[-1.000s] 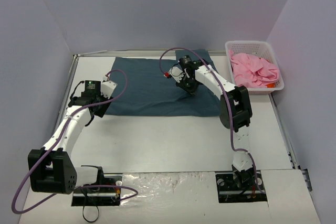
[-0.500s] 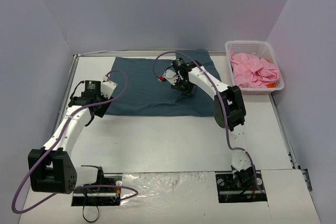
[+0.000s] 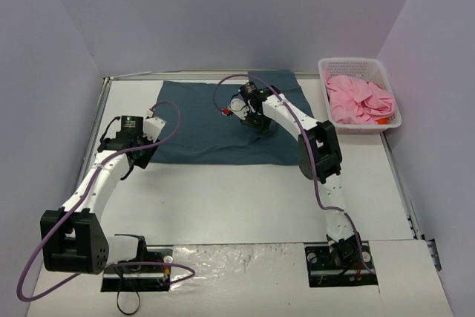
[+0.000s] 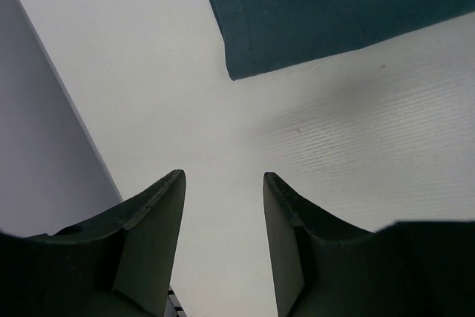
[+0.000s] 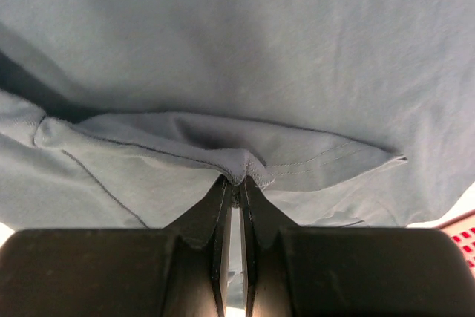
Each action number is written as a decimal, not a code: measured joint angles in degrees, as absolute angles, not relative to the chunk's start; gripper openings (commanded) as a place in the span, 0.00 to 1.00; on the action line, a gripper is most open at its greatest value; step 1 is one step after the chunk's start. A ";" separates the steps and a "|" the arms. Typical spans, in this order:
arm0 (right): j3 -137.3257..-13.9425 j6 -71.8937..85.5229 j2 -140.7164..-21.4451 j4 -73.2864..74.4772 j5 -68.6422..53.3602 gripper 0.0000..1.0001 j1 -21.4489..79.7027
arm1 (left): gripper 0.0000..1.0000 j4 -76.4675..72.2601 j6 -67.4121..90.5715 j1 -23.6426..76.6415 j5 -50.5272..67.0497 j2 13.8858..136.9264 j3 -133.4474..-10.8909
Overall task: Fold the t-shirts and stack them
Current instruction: Fold the flattened tshirt in 1/3 of the way
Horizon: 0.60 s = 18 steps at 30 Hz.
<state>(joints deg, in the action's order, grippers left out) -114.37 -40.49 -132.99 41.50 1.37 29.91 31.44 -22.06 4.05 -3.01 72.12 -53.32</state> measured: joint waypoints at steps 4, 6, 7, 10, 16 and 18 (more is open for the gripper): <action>-115.85 -40.64 -133.67 41.47 1.98 0.00 30.52 | 0.45 31.44 -22.06 4.05 -3.01 72.12 -53.32; -116.40 -40.73 -133.97 41.52 2.24 0.00 30.96 | 0.45 31.44 -22.06 4.05 -3.01 72.12 -53.32; -116.55 -40.80 -134.06 41.45 2.31 0.00 31.24 | 0.45 31.44 -22.06 4.05 -3.01 72.12 -53.32; -117.03 -41.04 -134.28 41.47 2.72 0.00 32.01 | 0.45 31.44 -22.06 4.05 -3.01 72.12 -53.32; -117.71 -41.91 -135.26 41.39 3.64 0.00 32.88 | 0.45 31.44 -22.06 4.05 -3.01 72.12 -53.32; -117.93 -42.13 -135.68 41.36 3.95 0.00 33.10 | 0.45 31.44 -22.06 4.05 -3.01 72.12 -53.32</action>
